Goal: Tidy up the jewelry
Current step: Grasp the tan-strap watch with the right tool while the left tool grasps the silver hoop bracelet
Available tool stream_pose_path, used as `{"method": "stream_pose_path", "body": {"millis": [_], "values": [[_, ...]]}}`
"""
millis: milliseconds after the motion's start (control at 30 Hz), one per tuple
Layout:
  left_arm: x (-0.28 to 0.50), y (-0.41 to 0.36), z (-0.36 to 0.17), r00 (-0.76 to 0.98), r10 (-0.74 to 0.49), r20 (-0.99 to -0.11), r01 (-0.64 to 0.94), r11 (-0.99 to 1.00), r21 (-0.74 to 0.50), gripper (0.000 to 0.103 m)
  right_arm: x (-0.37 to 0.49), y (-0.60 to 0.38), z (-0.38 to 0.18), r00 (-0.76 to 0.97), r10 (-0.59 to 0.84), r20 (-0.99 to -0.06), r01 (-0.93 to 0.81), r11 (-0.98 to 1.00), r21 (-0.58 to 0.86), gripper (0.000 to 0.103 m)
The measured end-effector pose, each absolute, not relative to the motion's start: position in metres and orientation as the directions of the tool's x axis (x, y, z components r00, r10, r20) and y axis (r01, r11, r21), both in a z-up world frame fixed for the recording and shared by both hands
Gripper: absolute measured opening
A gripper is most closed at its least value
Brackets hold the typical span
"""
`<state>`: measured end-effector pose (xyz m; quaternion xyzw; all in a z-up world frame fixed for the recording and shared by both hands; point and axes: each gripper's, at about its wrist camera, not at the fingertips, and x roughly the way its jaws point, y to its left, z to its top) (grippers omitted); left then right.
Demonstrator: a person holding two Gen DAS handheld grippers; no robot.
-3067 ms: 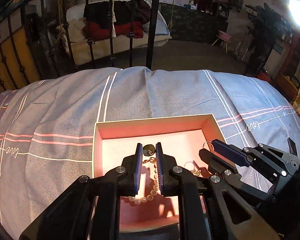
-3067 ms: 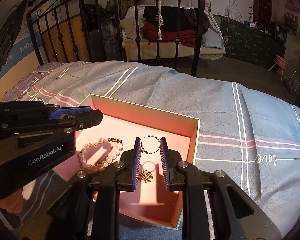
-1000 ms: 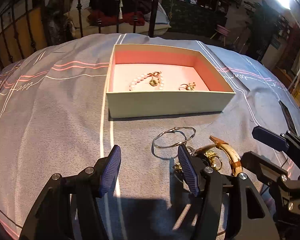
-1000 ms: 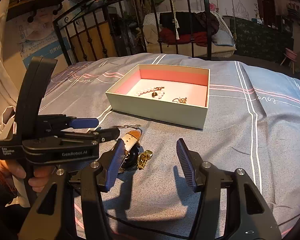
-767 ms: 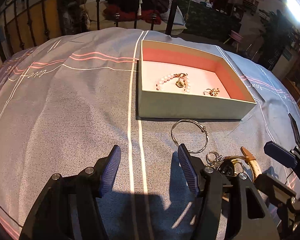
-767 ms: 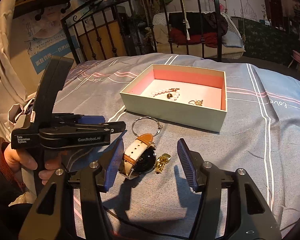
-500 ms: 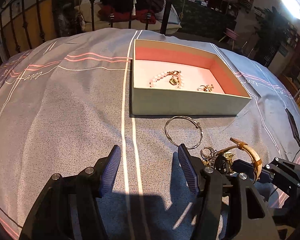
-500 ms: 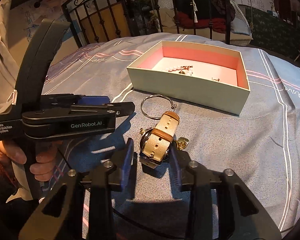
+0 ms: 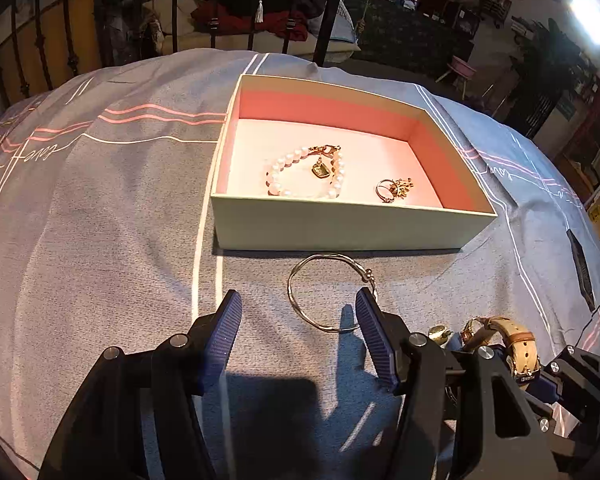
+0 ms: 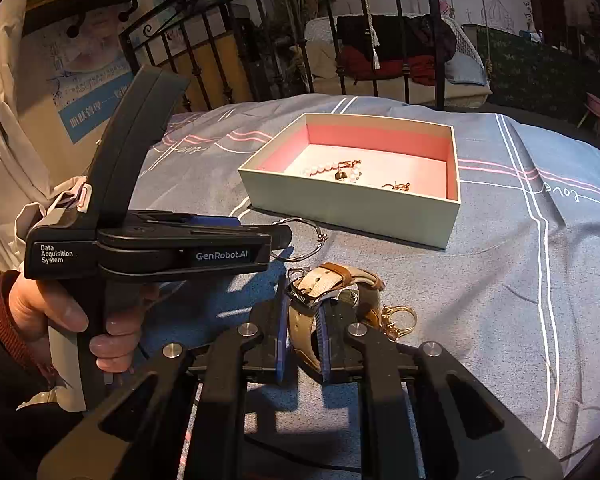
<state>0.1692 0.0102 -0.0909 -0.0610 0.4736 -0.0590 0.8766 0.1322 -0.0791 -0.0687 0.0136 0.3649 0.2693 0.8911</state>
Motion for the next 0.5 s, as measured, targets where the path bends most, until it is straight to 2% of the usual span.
{"method": "stream_pose_path", "body": {"millis": [33,200,267,367,500], "values": [[0.171,0.008,-0.092,0.541,-0.154,-0.827,0.042,0.987,-0.156,0.057,0.132,-0.081,-0.067,0.593,0.492,-0.637,-0.469,0.854,0.223,0.013],[0.176,0.0,-0.096,0.529,-0.141,-0.837,0.03,0.989,-0.147,0.04,0.131,-0.087,-0.064,0.61,0.497,-0.617,-0.466,0.855,0.228,0.013],[0.175,-0.002,-0.097,0.532,-0.129,-0.837,0.034,0.991,-0.131,0.025,0.132,-0.087,-0.064,0.606,0.5,-0.618,-0.466,0.854,0.233,0.013],[0.173,0.001,-0.098,0.542,-0.118,-0.832,0.029,0.992,-0.121,0.009,0.131,-0.087,-0.066,0.604,0.502,-0.619,-0.469,0.852,0.234,0.013],[0.169,0.01,-0.096,0.547,-0.154,-0.823,0.021,0.985,-0.171,0.003,0.131,-0.087,-0.066,0.606,0.5,-0.618,-0.468,0.853,0.23,0.013]]}}
